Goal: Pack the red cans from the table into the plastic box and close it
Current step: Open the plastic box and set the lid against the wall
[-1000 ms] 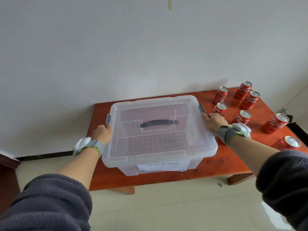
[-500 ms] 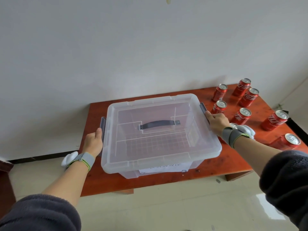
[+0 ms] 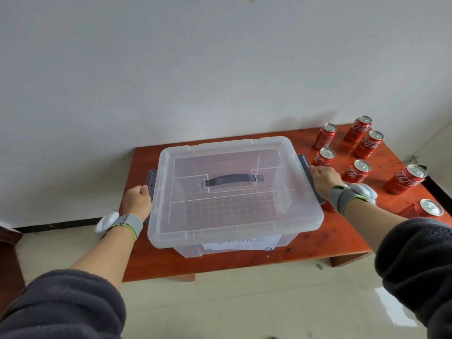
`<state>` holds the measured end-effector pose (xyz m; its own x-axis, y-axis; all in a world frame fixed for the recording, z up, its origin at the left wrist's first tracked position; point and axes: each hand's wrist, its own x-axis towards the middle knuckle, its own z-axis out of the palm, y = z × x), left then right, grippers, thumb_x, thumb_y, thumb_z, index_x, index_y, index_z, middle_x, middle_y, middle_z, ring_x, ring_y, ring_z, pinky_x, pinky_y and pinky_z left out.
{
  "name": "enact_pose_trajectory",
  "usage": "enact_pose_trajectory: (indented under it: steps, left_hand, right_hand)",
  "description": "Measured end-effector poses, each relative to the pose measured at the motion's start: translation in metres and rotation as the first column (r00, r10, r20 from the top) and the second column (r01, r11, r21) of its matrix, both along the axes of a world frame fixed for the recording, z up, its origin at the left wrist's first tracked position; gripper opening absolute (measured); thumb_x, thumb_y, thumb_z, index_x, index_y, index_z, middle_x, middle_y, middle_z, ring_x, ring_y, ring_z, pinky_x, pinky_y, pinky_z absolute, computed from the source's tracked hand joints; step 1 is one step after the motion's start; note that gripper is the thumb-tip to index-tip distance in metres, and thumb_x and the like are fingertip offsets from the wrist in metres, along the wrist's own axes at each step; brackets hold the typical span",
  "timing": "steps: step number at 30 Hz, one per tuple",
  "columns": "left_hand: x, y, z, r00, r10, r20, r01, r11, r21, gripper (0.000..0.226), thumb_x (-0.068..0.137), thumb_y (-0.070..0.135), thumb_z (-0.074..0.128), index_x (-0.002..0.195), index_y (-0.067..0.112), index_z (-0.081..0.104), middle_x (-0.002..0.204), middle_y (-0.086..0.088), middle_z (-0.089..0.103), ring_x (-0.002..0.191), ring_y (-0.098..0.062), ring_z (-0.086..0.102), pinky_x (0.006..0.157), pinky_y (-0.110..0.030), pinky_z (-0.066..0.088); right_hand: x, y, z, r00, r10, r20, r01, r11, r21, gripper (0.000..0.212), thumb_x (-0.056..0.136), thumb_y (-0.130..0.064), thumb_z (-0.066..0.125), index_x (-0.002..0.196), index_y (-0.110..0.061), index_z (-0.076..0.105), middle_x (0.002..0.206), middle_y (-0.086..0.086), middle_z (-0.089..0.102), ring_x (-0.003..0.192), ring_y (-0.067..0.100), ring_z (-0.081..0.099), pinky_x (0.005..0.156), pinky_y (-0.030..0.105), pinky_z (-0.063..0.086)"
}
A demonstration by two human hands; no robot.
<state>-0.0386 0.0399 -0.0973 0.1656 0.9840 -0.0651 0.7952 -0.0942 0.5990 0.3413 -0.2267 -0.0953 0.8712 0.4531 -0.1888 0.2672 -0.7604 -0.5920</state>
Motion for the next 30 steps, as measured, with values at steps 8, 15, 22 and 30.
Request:
enact_pose_trajectory:
  steps: [8, 15, 22, 30]
  left_hand:
    - [0.011, -0.026, 0.032, 0.994, -0.007, -0.110, 0.006, 1.000, -0.011, 0.045, 0.089, 0.021, 0.050, 0.047, 0.008, 0.039, 0.052, -0.015, 0.045, 0.060, -0.036, 0.049, 0.057, -0.034, 0.038]
    - [0.016, -0.042, 0.060, 0.992, 0.014, -0.124, -0.018, 1.000, -0.026, 0.030, 0.081, 0.013, 0.060, 0.051, 0.011, 0.056, 0.059, -0.016, 0.054, 0.064, -0.035, 0.055, 0.065, -0.033, 0.046]
    - [0.024, -0.015, 0.104, 1.000, -0.008, -0.001, 0.008, 0.998, -0.061, 0.023, 0.073, 0.018, 0.073, 0.081, -0.003, 0.077, 0.086, -0.024, 0.074, 0.084, -0.038, 0.071, 0.080, -0.042, 0.057]
    - [0.068, 0.064, 0.133, 0.936, 0.091, 0.339, -0.006, 0.970, -0.244, 0.003, 0.077, 0.000, 0.070, 0.078, -0.002, 0.067, 0.081, -0.016, 0.063, 0.064, -0.025, 0.056, 0.056, -0.028, 0.046]
  right_hand:
    - [-0.023, 0.004, 0.033, 0.945, 0.208, 0.251, -0.155, 0.965, -0.213, 0.039, 0.092, -0.046, 0.041, 0.082, -0.019, 0.068, 0.084, 0.009, 0.068, 0.074, 0.034, 0.060, 0.068, 0.038, 0.050]
    - [-0.015, 0.004, 0.054, 0.974, 0.200, -0.105, -0.203, 0.979, -0.017, 0.032, 0.087, -0.043, 0.064, 0.083, -0.012, 0.069, 0.080, 0.008, 0.070, 0.070, 0.026, 0.065, 0.068, 0.036, 0.056]
    - [0.002, 0.018, 0.064, 0.927, 0.150, -0.343, -0.104, 0.983, 0.149, 0.035, 0.084, -0.036, 0.072, 0.092, -0.002, 0.071, 0.080, 0.012, 0.070, 0.069, 0.026, 0.066, 0.061, 0.032, 0.055]
    - [0.064, 0.088, 0.118, 0.908, 0.189, -0.373, -0.068, 0.947, 0.315, 0.043, 0.082, -0.039, 0.072, 0.097, 0.000, 0.070, 0.088, 0.014, 0.062, 0.061, 0.026, 0.058, 0.055, 0.028, 0.047]
